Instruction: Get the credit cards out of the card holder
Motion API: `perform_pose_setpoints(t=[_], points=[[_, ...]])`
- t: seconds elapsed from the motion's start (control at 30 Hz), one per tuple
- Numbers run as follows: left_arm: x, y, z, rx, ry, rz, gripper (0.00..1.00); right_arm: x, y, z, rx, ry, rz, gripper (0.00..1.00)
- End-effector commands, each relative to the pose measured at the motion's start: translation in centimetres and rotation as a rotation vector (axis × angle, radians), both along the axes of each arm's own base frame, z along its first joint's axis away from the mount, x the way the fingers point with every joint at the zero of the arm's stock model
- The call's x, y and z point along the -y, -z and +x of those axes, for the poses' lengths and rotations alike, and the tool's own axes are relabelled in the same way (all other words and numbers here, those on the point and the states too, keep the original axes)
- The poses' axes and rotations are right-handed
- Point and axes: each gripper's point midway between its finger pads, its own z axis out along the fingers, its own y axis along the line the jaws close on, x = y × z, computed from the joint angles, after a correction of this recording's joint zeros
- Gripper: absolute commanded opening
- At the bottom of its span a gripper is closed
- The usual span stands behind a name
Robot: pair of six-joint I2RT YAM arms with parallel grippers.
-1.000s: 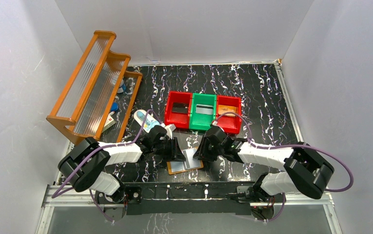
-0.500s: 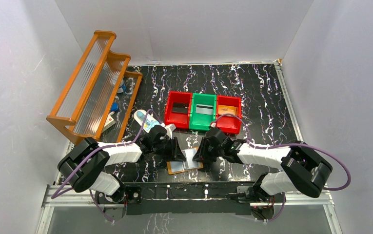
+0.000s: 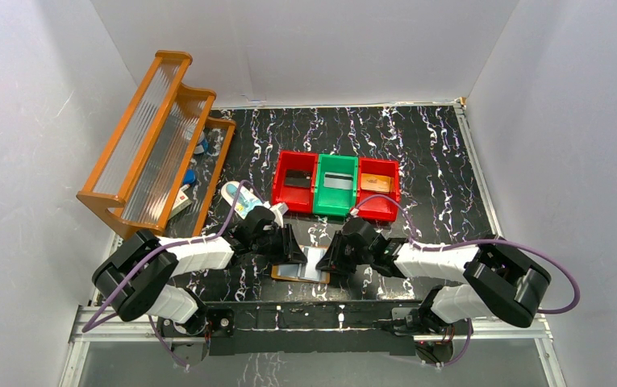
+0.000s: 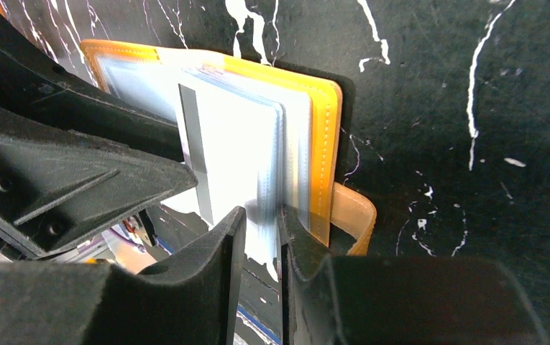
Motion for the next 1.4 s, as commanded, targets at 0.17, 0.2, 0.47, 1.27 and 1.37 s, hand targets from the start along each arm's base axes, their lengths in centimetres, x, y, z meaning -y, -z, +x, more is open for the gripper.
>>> perform_pose_setpoints(t=[0.17, 0.2, 0.47, 1.27, 1.37], points=[[0.2, -0.7, -0.5, 0.025, 0.072, 0.010, 0.10, -0.8, -0.3, -0.9, -0.015, -0.026, 0.031, 0.31], [0.1, -0.6, -0.4, 0.027, 0.069, 0.019, 0.07, -0.7, -0.2, -0.8, -0.013, -0.022, 0.024, 0.31], [-0.8, 0.0, -0.5, 0.038, 0.085, 0.077, 0.00, 0.0, -0.9, 0.0, 0.032, -0.011, -0.041, 0.34], [-0.8, -0.5, -0.2, 0.060, 0.093, 0.085, 0.00, -0.1, 0.8, 0.1, 0.011, -0.055, -0.122, 0.39], [-0.8, -0.6, -0.1, 0.062, 0.086, 0.081, 0.04, 0.3, 1.3, -0.3, -0.002, -0.040, -0.109, 0.37]])
